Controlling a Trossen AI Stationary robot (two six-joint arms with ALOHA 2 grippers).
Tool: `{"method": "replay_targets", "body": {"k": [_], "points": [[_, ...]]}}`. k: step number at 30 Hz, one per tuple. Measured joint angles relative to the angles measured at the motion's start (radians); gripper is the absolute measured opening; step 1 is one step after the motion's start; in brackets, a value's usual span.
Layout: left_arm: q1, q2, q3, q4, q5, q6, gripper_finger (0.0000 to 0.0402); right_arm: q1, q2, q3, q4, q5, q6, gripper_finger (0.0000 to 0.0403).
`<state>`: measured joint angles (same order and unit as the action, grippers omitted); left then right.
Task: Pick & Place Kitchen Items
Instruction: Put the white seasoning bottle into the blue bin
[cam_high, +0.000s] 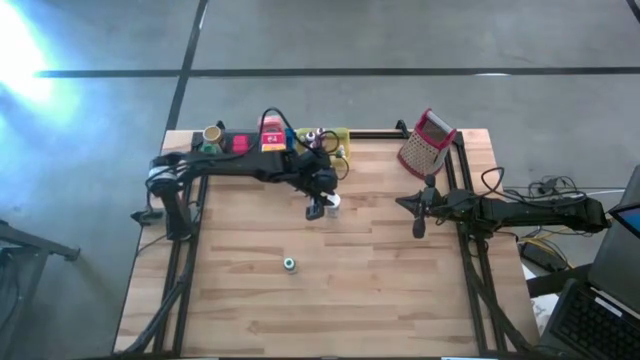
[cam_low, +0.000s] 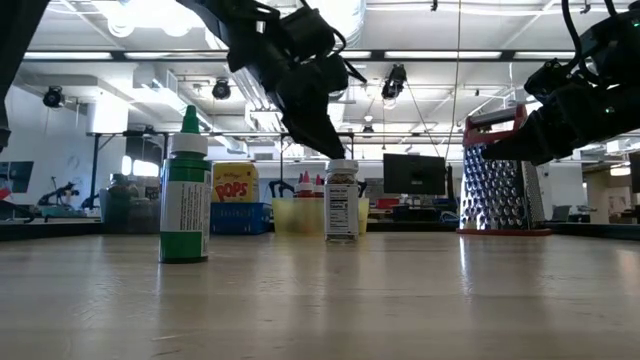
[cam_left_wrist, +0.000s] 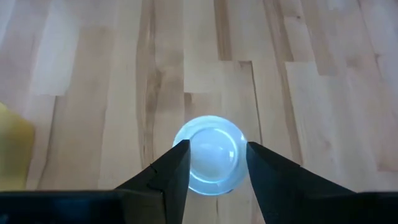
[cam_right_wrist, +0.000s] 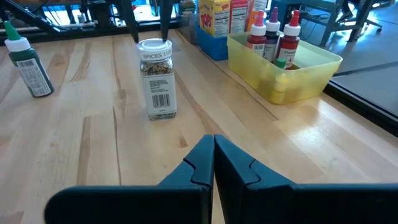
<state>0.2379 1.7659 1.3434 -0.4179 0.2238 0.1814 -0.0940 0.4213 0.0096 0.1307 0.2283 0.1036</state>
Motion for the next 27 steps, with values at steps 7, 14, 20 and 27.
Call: {"method": "replay_targets", "body": {"k": [7, 14, 20, 27], "points": [[0.0, 0.028, 0.005, 0.034, 0.0, 0.002, 0.0163, 0.0, 0.0, 0.0, 0.0, 0.0, 0.0, 0.0008], [0.0, 0.028, 0.018, 0.027, -0.003, 0.002, 0.0167, 0.0, 0.0, 0.0, 0.0, 0.0, 0.0, 0.0008], [0.0, 0.029, 0.032, 0.016, -0.005, -0.008, 0.0213, 0.0, 0.0, 0.0, 0.0, 0.0, 0.0, 0.0008], [-0.001, 0.029, 0.027, 0.0, -0.005, 0.004, 0.024, 0.0, 0.0, 0.0, 0.0, 0.0, 0.0, 0.0008]]}}
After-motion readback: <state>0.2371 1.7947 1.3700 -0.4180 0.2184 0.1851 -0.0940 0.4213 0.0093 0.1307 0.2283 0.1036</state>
